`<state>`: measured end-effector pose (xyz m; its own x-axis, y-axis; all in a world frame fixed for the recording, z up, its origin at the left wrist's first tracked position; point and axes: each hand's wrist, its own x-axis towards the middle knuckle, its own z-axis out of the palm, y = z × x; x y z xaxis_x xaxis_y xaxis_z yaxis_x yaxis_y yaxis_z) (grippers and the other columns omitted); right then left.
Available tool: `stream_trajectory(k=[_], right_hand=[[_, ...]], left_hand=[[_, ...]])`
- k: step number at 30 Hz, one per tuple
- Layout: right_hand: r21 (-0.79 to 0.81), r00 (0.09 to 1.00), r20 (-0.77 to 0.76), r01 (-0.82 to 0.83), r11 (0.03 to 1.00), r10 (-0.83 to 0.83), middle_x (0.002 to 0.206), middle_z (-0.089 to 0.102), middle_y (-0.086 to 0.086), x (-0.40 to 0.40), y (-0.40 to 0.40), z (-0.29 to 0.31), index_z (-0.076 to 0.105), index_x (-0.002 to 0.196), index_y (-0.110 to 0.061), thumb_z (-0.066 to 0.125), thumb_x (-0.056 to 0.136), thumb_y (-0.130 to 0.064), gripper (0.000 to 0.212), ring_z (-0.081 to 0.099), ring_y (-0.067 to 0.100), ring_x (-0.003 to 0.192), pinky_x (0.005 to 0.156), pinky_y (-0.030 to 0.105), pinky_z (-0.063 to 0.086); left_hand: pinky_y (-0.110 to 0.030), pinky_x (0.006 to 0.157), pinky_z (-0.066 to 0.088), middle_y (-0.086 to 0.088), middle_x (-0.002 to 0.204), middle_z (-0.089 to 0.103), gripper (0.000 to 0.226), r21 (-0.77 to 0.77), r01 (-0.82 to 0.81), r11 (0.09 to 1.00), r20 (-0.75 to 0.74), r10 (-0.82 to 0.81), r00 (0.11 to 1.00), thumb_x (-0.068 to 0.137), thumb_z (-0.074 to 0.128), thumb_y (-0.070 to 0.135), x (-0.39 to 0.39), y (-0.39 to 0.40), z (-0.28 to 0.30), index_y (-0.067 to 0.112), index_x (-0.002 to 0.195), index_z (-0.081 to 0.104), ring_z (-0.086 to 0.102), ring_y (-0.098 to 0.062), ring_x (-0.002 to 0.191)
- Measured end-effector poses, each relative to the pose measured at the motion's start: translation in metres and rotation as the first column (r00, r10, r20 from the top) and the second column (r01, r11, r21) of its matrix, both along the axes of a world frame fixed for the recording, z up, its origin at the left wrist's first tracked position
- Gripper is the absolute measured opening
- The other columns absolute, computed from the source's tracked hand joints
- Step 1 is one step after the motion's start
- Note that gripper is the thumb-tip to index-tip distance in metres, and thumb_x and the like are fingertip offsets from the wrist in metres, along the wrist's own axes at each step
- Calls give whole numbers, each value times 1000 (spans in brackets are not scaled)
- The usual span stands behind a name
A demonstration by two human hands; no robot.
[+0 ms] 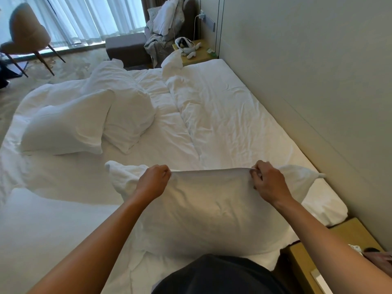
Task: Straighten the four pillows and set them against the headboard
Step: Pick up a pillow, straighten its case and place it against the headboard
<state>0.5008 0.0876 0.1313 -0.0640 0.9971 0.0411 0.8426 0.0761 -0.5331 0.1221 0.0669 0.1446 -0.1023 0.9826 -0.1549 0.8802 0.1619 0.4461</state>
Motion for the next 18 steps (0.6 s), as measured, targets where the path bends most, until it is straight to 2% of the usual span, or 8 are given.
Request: stream_trajectory(k=[3, 6, 8, 10, 13, 15, 18], right_hand=[[-122, 999, -32, -5, 993, 1, 60, 65, -2, 1, -14, -4, 44, 83, -28, 50, 107, -33, 25, 64, 7, 53, 59, 36, 53], [-123, 998, 63, 23, 992, -15, 64, 64, -4, 3, -27, -10, 47, 86, -28, 51, 107, -34, 22, 63, 11, 62, 64, 40, 54], [-110, 995, 91, 45, 993, -35, 73, 65, -7, 1, -35, -13, 52, 89, -28, 52, 105, -33, 17, 63, 18, 70, 66, 40, 53], [-100, 991, 120, 70, 993, -58, 90, 69, -6, -2, -43, -15, 62, 101, -25, 56, 103, -31, 8, 66, 24, 83, 70, 38, 51], [-121, 973, 208, 124, 985, -97, 118, 67, 1, -6, -52, -22, 66, 126, -17, 64, 100, -33, 30, 67, 30, 99, 80, 37, 51], [-172, 965, 243, 138, 975, -94, 125, 63, 0, -10, -57, -25, 65, 133, -19, 72, 95, -39, 43, 65, 30, 103, 87, 39, 52], [-197, 960, 274, 119, 973, -61, 132, 60, 0, -14, -62, -33, 64, 136, -20, 76, 91, -44, 52, 62, 29, 111, 99, 41, 48]], left_hand=[[-42, 93, 53, -1, 116, 69, 20, -41, 25, 999, 82, -22, 996, 97, 58, 26, -6, -8, -15, 24, 113, 70, 64, -23, 109], [-41, 95, 51, -2, 122, 66, 30, -57, 59, 997, 75, -55, 996, 97, 58, 26, -12, -13, -33, 20, 126, 65, 61, -25, 116], [-39, 85, 52, -4, 110, 66, 25, -42, 83, 996, 37, -82, 996, 98, 55, 27, -17, -14, -45, 15, 115, 69, 62, -26, 106], [-39, 76, 52, -3, 95, 63, 23, -53, 116, 992, 18, -115, 993, 98, 53, 27, -21, -15, -55, 12, 96, 70, 61, -26, 94], [-36, 67, 48, 1, 84, 57, 31, -72, 164, 984, 13, -163, 987, 99, 50, 27, -27, -17, -69, 14, 75, 64, 58, -24, 85], [-38, 69, 50, 2, 87, 59, 33, -85, 182, 980, 17, -181, 983, 100, 47, 29, -30, -21, -79, 17, 77, 67, 58, -22, 89], [-35, 73, 49, 6, 104, 64, 27, -79, 161, 984, 66, -156, 985, 100, 49, 30, -31, -31, -93, 22, 97, 75, 57, -20, 102]])
